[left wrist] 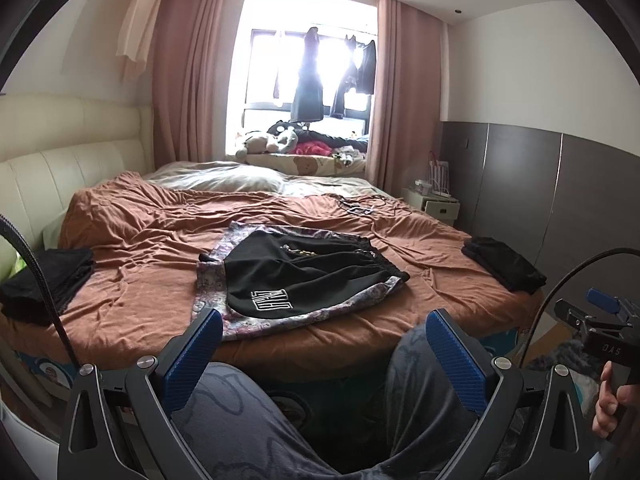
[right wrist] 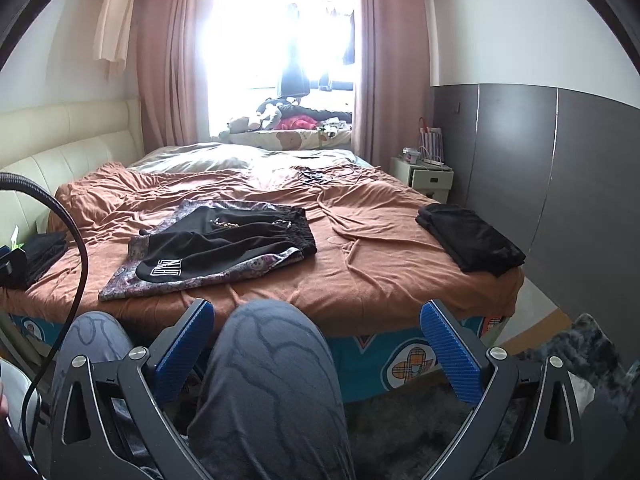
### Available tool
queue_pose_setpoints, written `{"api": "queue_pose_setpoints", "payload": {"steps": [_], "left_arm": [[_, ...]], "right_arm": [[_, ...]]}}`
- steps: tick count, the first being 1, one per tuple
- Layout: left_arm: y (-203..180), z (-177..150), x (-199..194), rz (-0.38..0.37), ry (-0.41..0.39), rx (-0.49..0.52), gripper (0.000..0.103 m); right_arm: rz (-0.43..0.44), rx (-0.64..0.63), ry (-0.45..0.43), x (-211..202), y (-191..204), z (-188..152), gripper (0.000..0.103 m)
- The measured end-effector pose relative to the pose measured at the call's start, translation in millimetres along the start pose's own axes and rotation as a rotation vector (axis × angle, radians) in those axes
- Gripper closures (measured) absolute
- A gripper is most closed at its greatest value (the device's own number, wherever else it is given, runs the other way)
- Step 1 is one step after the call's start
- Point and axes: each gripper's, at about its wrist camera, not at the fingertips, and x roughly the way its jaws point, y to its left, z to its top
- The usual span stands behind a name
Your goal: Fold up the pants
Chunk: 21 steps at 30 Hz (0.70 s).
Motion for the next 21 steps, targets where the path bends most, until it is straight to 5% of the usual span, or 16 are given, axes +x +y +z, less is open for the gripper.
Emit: {"api": "queue_pose_setpoints", "payload": {"steps": [11,16,21], "left_arm": [[34,30,33,0.161,0.032,0.045,0.0],[57,40,48,0.153,0.041,-0.028,0.0],[63,43,65,0.106,0.067,-0.024,0.0]], "right_arm": [[0.019,-0.007,0.035,54,-10,17,0.0],[0.041,-0.003,0.068,76,-8,27,0.0],[0.032,0.059,0.004,81,-15,36,0.0]]}}
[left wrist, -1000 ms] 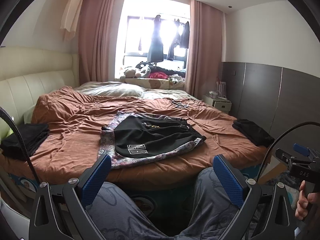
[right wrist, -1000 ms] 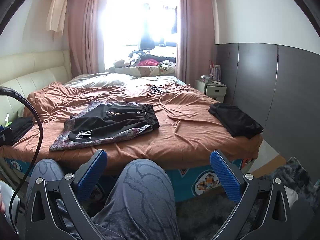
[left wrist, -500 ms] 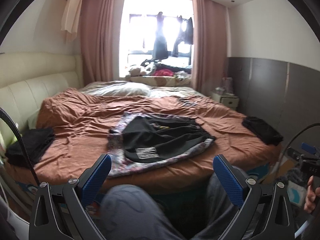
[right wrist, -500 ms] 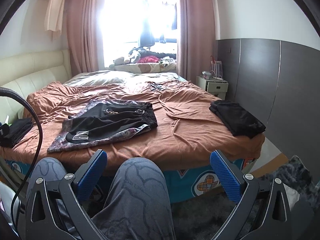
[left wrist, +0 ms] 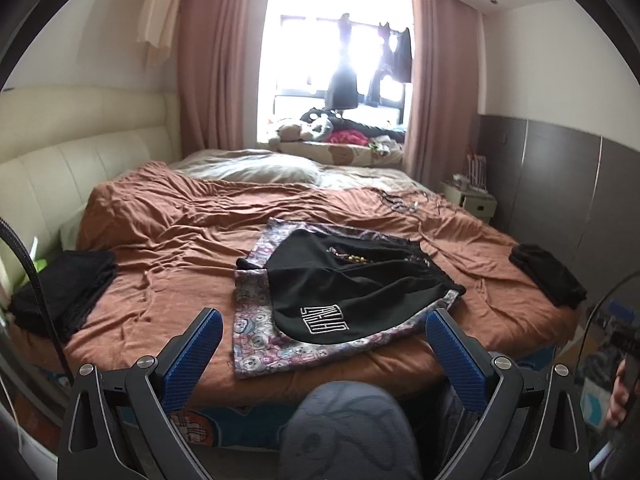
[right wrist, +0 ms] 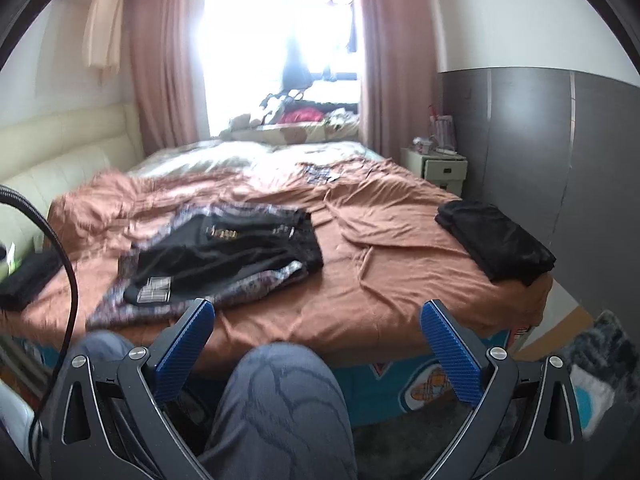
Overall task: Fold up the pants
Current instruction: 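Move both tools down toward the black shorts' waistband and patterned edge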
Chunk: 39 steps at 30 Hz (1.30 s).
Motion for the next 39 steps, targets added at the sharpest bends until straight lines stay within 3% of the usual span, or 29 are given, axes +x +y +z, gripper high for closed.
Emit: {"api": "queue_pose_setpoints", "payload": {"steps": [6,11,14,19,22,26,31,39], "left_arm": [[-2,1,22,0.091,-0.004,0.022,0.0],[14,5,49,-0.025,0.077,-0.065,0.001],[21,5,63,0.043,0.08,-0.076,0.0],[27,4,78,0.048,0.095,-0.06,0.0],[32,3,91,0.009,0.121,-0.066,0.0],[40,-1,111,0.062,0.157,-0.07,0.001],[55,-12,136,0.038,0.211,-0.154,0.0],[66,-33,164,0.069,0.275,-0.208,0.0]], "right_arm": [[-0.018,-0.061,-0.02,12,11,3,0.0],[0.0,-0.148,0.035,37,23,4,0.0],[0.0,-0.157,0.051,52,22,10,0.0],[0.015,-0.145,0.079,77,20,21,0.0],[0.019,-0.151,0.092,91,20,25,0.0],[0.038,-0.161,0.109,106,20,25,0.0],[0.069,-0.132,0.165,136,12,26,0.0],[0.097,-0.106,0.241,184,1,32,0.0]]}}
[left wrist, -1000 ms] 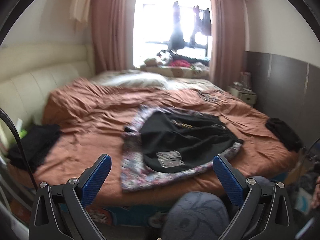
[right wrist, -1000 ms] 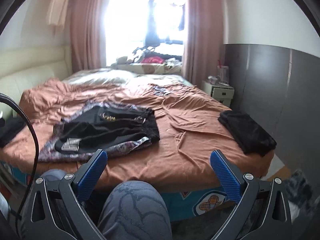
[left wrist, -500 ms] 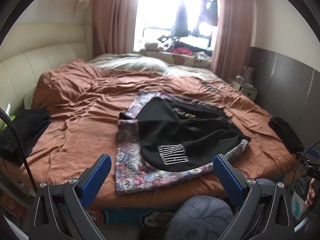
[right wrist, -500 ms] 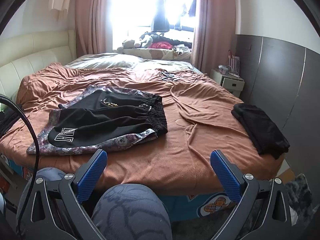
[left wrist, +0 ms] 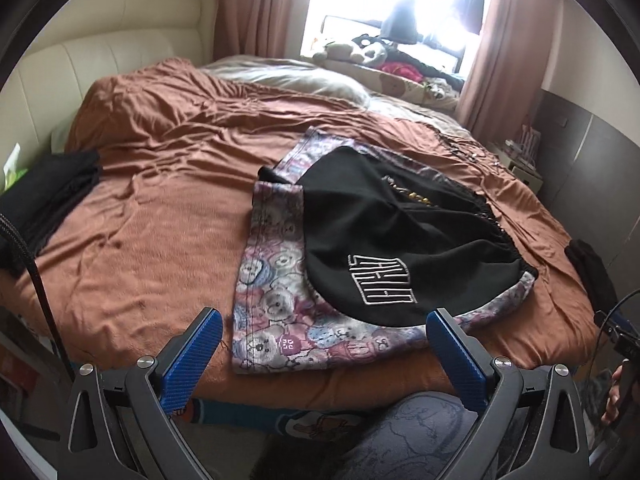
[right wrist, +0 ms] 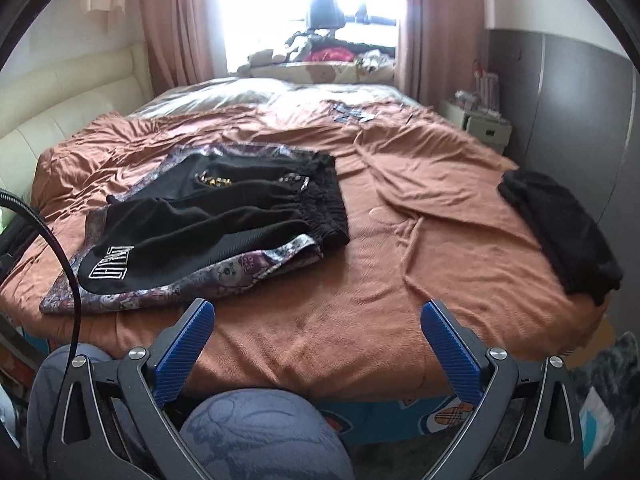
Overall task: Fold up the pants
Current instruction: 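Move both tools down toward the black shorts' waistband and patterned edge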
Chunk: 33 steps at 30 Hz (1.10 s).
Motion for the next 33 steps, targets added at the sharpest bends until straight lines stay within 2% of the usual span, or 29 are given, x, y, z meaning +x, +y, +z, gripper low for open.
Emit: {"api": "queue_pose_setpoints", "payload": {"steps": [6,10,14,19,26,33], "left_arm": [[4,-8,16,-0.006,0.023,-0.037,0.0],[10,-14,29,-0.02,0.061,-0.082,0.0],[22,-22,38,-0.076,0.067,-0.16,0.001],[40,-27,45,-0.077,0.096,-0.23,0.003],[72,-36,60,-0.117,0.18,-0.347,0.024],[96,-49,71,-0.217,0.214,-0.52,0.028]], "right_arm": [[0.049,0.029,0.098,40,-11,17,0.0],[0.053,0.042,0.107,55,-17,27,0.0],[0.113,0.062,0.128,72,-19,35,0.0],[0.145,0.087,0.147,95,-23,40,0.0],[0.239,0.15,0.207,128,-25,45,0.0],[0.281,0.22,0.259,159,-26,43,0.0]]}}
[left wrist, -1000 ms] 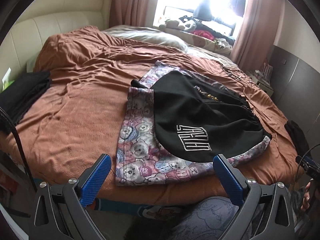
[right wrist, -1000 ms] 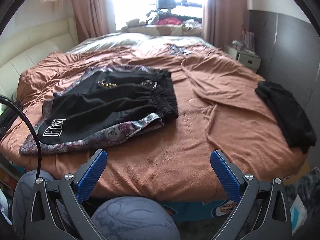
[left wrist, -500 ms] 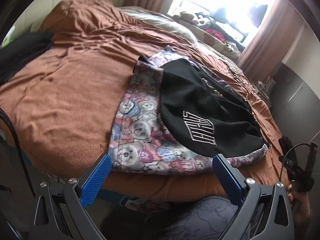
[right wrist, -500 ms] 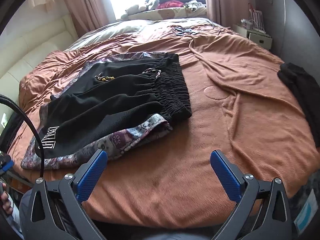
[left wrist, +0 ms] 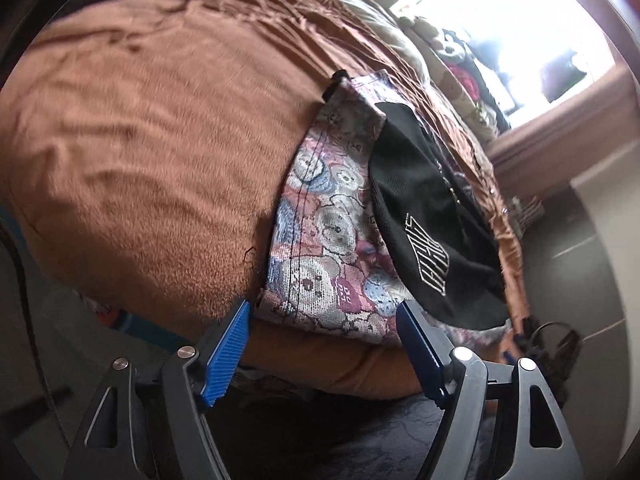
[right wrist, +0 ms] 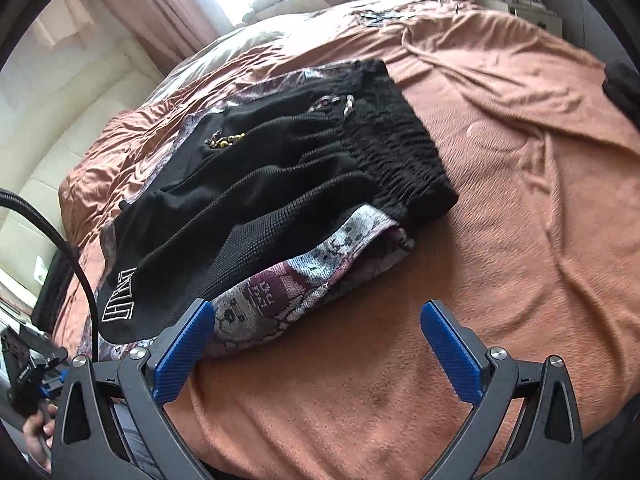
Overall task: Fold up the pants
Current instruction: 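Move both tools down toward the black shorts' waistband and patterned edge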
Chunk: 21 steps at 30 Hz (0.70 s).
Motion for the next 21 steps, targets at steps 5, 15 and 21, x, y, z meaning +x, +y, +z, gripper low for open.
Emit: {"api": "queue_pose_setpoints", "payload": {"steps": [5,15,21], "left_arm": [[6,-2,-2,-0.094,0.014,-0.053,0.029],[6,-7,1,-0.143,0.058,-0.114,0.029],[8,-14,3,-0.189,0.065,-0.132,0.029]], "right_arm": [[0.017,0.037,0.015,9,-9,3,0.0],[0.035,0.072,0.033,7,-13,-1,0.0],[0.048,0.108,0.039,-4,-16,-5,0.0]]}}
